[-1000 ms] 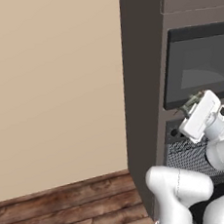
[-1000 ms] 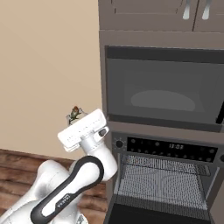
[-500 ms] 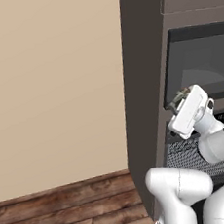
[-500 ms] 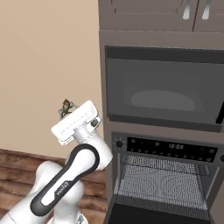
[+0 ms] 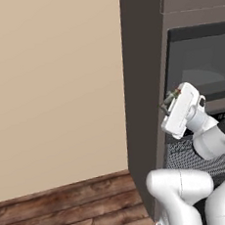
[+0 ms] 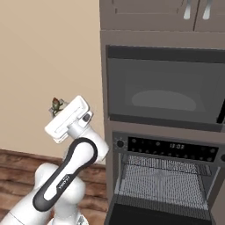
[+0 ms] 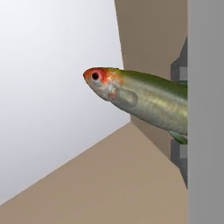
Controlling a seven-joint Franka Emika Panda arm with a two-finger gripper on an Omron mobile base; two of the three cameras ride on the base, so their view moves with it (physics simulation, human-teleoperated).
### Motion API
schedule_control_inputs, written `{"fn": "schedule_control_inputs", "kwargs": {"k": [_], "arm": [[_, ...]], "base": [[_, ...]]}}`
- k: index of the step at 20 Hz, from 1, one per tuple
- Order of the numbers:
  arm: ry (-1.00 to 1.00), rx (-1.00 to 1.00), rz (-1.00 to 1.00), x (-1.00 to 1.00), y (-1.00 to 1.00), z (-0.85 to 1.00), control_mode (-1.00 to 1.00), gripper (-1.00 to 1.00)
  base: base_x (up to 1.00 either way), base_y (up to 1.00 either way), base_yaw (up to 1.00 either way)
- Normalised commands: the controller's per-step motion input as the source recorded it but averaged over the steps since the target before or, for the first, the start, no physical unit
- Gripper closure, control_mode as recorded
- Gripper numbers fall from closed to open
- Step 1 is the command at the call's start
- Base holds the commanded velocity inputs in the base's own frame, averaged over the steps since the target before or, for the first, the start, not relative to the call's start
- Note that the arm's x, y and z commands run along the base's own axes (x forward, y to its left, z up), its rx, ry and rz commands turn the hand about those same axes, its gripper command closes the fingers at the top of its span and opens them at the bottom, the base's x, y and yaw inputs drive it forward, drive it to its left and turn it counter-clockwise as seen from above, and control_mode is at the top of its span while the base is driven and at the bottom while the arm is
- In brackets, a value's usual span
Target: Take the fish from the oven and place it on the plate on the counter.
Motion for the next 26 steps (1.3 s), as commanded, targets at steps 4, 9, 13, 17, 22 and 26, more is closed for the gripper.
{"fn": "schedule_control_inputs", "kwargs": {"k": [4, 9, 13, 17, 22, 26], "arm": [[0.0, 0.0, 0.0, 0.0, 0.0, 0.0, 1.0, 1.0], [0.0, 0.0, 0.0, 0.0, 0.0, 0.0, 1.0, 1.0], [0.0, 0.0, 0.0, 0.0, 0.0, 0.0, 1.0, 1.0], [0.0, 0.0, 0.0, 0.0, 0.0, 0.0, 1.0, 1.0], [0.0, 0.0, 0.0, 0.0, 0.0, 0.0, 1.0, 1.0], [0.0, 0.0, 0.0, 0.0, 0.0, 0.0, 1.0, 1.0]], "base": [[-1.0, 0.09, 0.0], [-1.0, 0.42, 0.0], [-1.0, 0.69, 0.0], [-1.0, 0.27, 0.0], [-0.51, -0.69, -0.17], [0.6, -1.0, -0.17]]}}
